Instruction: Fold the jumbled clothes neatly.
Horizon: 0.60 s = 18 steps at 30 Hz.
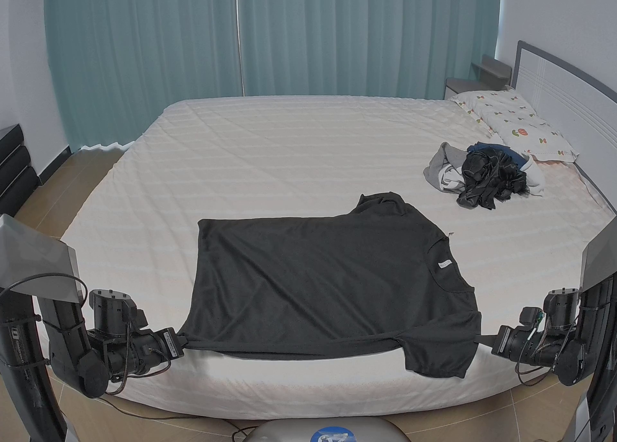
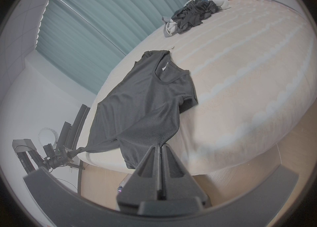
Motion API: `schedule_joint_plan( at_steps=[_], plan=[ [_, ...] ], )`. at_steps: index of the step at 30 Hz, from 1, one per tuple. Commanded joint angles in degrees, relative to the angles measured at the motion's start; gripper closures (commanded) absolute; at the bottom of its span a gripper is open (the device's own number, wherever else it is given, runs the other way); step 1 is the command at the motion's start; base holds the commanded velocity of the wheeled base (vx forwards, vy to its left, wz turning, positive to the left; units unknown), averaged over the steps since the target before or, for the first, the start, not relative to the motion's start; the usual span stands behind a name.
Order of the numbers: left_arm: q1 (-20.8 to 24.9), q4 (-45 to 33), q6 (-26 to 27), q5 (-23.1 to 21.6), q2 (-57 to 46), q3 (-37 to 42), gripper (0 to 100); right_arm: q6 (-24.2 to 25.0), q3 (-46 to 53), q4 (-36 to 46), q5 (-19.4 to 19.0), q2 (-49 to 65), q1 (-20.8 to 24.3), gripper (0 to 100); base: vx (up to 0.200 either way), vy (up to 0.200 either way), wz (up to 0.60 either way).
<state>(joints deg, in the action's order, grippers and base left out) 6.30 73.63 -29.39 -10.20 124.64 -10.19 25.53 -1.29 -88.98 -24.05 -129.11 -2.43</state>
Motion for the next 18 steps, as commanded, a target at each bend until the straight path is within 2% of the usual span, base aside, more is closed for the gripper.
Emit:
schedule_joint_plan(
  at_steps=[1,5,9,12,18],
  plan=[
    [-0.15,0.02,0.39,0.27,-1.33,0.44,100,-0.21,1.29,-0.58,-0.47,2.02,-0.56,100,0.000,0.000,0.00],
    [-0.15,0.02,0.48,0.80,-2.56,1.49,100,-0.21,1.29,-0.32,-0.47,3.16,-1.35,100,0.000,0.000,0.00],
    [-0.24,0.02,1.62,1.41,-2.38,1.58,100,-0.83,1.29,4.69,-0.73,5.62,-1.35,100,0.000,0.000,0.00],
    [-0.06,0.02,3.38,3.61,-2.12,2.46,100,-3.55,1.29,8.38,-1.17,7.65,-1.35,100,0.000,0.000,0.00],
    [0.20,0.02,6.89,4.31,-2.47,4.65,100,-7.86,1.29,17.44,-1.88,13.71,-1.35,100,0.000,0.000,0.00]
  ],
)
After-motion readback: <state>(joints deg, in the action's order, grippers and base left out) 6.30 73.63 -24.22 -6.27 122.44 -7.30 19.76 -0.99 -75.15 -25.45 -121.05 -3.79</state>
